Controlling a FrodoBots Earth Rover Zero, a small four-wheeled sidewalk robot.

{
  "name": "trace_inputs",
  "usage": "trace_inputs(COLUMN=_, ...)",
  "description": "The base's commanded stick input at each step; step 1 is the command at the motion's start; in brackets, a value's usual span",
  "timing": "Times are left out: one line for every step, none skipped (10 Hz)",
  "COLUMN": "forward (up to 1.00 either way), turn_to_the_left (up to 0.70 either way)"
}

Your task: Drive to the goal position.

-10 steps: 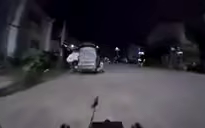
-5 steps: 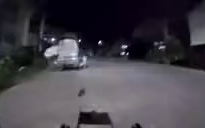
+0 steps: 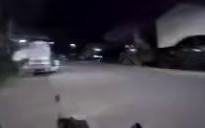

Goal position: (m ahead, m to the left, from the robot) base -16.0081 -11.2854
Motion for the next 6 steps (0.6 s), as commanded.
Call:
trace_inputs(forward=0.0, turn_to_the_left=-0.85)
trace_inputs(forward=0.0, turn_to_the_left=-0.85)
trace_inputs(forward=0.0, turn_to_the_left=-0.85)
trace_inputs(forward=0.0, turn_to_the_left=-0.85)
trace_inputs(forward=0.0, turn_to_the_left=-0.85)
trace_inputs(forward=0.0, turn_to_the_left=-0.85)
